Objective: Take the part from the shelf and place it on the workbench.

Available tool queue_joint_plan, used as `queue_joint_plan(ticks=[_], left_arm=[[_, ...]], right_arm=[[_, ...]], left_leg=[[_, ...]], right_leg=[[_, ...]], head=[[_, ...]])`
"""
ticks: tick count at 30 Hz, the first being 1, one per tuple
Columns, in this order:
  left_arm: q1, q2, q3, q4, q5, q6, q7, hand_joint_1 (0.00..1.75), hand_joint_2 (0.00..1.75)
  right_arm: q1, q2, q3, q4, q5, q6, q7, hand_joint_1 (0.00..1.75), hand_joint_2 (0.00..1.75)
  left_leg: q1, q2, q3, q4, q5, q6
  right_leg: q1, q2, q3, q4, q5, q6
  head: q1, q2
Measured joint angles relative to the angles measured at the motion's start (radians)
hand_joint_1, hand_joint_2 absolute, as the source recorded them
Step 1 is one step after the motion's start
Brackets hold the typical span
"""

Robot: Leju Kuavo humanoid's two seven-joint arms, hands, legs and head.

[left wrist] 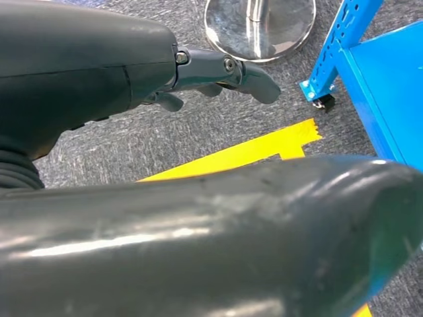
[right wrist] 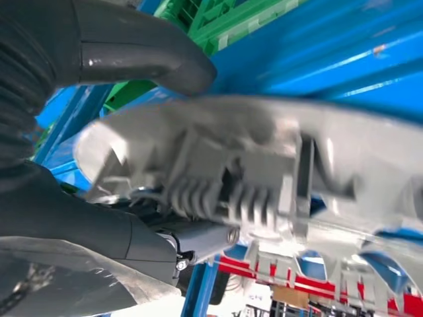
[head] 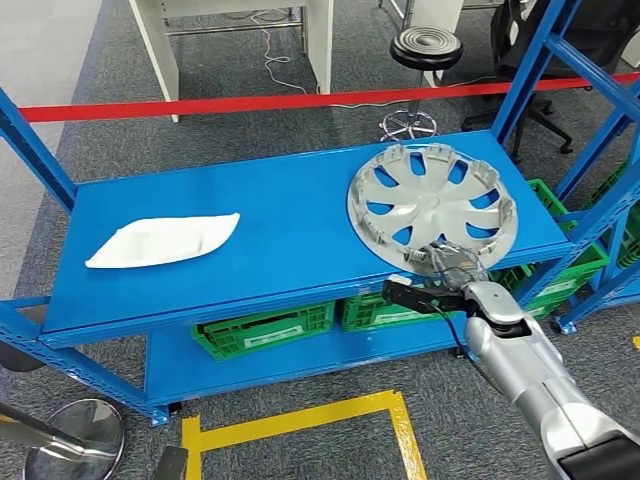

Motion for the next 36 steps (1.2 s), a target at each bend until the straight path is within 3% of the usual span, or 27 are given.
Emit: queue_joint_plan(ticks=[6,15,25,29,36], left_arm=[[0.000,0.001,0.000,0.000,0.004,-0.025,-0.016,0.00,0.00],[-0.002,0.004,0.006,0.000,0.037,-0.090,-0.138,0.00,0.00],[-0.006,0.010,0.015,0.000,0.053,-0.161,-0.169,0.00,0.00],[-0.006,0.015,0.017,0.000,0.060,-0.210,-0.185,0.00,1.75],[-0.006,0.024,0.021,0.000,0.066,-0.261,-0.194,0.00,1.75]], right_arm=[[0.014,0.000,-0.027,-0.027,0.001,-0.002,-0.022,1.75,1.75],[0.061,0.000,-0.068,-0.081,-0.015,-0.006,-0.045,1.75,1.75],[0.098,-0.004,-0.106,-0.131,-0.020,-0.005,-0.059,1.75,1.75],[0.101,-0.017,-0.122,-0.159,-0.027,-0.001,-0.070,1.75,1.75],[0.101,-0.043,-0.160,-0.217,-0.034,0.003,-0.077,1.75,1.75]], left_leg=[[0.000,0.000,0.001,0.000,0.000,0.000],[0.000,0.000,0.001,0.000,0.000,0.000],[0.000,0.000,0.001,0.000,0.000,0.000],[0.000,0.000,0.000,0.000,0.000,0.000],[0.000,0.000,0.000,0.000,0.000,0.000]], right_leg=[[0.000,0.000,0.000,0.000,0.000,0.000],[0.000,0.000,0.000,0.000,0.000,0.000],[0.000,0.000,0.000,0.000,0.000,0.000],[0.000,0.000,0.000,0.000,0.000,0.000],[0.000,0.000,-0.001,0.000,0.000,0.000]], head=[[0.000,0.000],[0.000,0.000],[0.000,0.000],[0.000,0.000],[0.000,0.000]])
